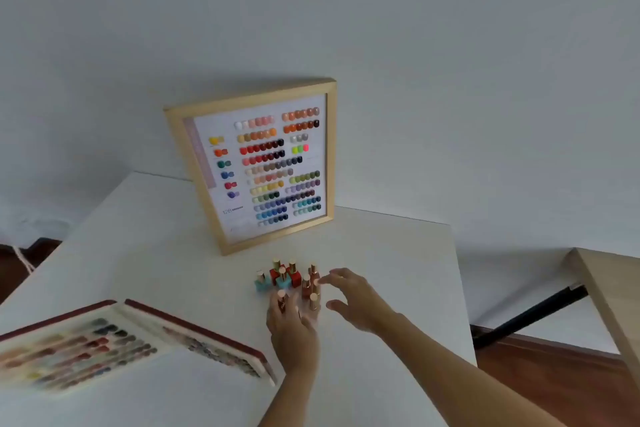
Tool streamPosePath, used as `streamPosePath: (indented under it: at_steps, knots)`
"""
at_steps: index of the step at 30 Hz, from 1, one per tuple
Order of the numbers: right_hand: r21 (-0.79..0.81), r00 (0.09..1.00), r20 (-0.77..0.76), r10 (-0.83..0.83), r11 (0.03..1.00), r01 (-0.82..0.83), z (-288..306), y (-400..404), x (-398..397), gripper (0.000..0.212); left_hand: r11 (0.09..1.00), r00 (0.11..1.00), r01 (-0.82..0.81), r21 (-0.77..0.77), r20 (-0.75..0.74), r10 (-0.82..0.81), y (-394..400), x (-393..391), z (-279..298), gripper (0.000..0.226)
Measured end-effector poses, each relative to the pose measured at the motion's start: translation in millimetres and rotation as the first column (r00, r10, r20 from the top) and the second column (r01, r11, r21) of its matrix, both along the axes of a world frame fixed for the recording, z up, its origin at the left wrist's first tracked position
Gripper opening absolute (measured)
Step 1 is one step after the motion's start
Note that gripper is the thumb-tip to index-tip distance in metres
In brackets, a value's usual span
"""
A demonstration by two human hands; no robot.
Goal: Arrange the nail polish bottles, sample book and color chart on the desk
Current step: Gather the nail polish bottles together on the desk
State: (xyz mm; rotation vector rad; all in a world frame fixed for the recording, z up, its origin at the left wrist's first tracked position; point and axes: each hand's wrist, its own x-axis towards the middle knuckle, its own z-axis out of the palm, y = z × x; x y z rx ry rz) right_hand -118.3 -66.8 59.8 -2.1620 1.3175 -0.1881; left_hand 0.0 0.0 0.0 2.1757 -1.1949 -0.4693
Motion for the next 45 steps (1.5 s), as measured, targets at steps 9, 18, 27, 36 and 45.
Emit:
streamPosePath:
  at_steps: [9,18,27,36,45]
  knots:
    - [-0.002,0.979,-0.048,0.196,0.981,-0.196,-21,-26,22,0.029,0.993,0.997,-0.074,0.091,0.001,0.074,-14,5,-2,0.037]
    - [-0.015,0.983,0.018,0.182,0.983,-0.181,-38,-27,8,0.021,0.994,0.999,-0.038,0.101,0.005,0.038,-15,7,-5,0.037]
    - [0.023,1.0,0.022,0.003,1.0,-0.003,-26,-4,-66,0.016,0.981,0.983,0.185,0.052,0.009,-0.186,5,-8,0,0.041]
    - [0.102,0.981,-0.13,-0.147,0.982,0.161,-8,40,-160,0.02,0.791,0.791,0.612,-0.003,0.003,-0.612,1,-82,7,0.037]
    - [0.115,0.946,-0.165,-0.278,0.947,0.298,-8,68,-196,0.018,0.529,0.534,0.839,0.129,-0.008,-0.845,-1,-153,-1,0.015]
